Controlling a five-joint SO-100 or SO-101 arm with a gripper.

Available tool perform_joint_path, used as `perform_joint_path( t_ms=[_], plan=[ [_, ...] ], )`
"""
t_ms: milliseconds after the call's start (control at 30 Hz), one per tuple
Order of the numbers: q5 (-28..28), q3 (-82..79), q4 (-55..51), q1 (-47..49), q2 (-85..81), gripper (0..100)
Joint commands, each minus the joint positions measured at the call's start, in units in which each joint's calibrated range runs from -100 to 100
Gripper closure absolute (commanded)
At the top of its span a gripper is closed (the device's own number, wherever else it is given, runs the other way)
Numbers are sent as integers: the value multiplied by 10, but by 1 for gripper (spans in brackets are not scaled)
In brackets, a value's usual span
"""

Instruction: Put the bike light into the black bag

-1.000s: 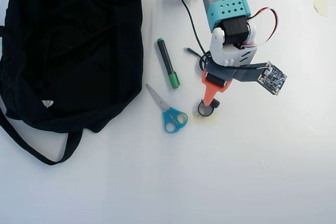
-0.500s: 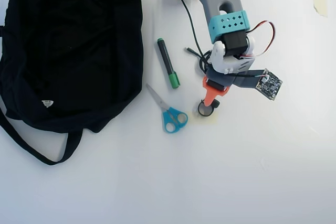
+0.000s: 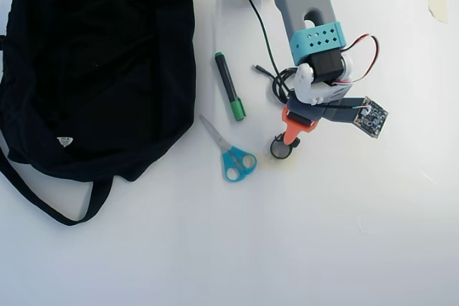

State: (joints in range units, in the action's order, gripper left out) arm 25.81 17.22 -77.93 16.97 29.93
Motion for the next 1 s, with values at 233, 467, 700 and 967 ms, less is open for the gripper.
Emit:
perform_joint_path(
  t_ms=[233,467,700,967],
  plan=[
    [3,73,8,3,33,74],
    [3,90,8,-1,55,74],
    [3,85,8,-7,58,74],
    [3,89,7,-16,83,74]
  ],
)
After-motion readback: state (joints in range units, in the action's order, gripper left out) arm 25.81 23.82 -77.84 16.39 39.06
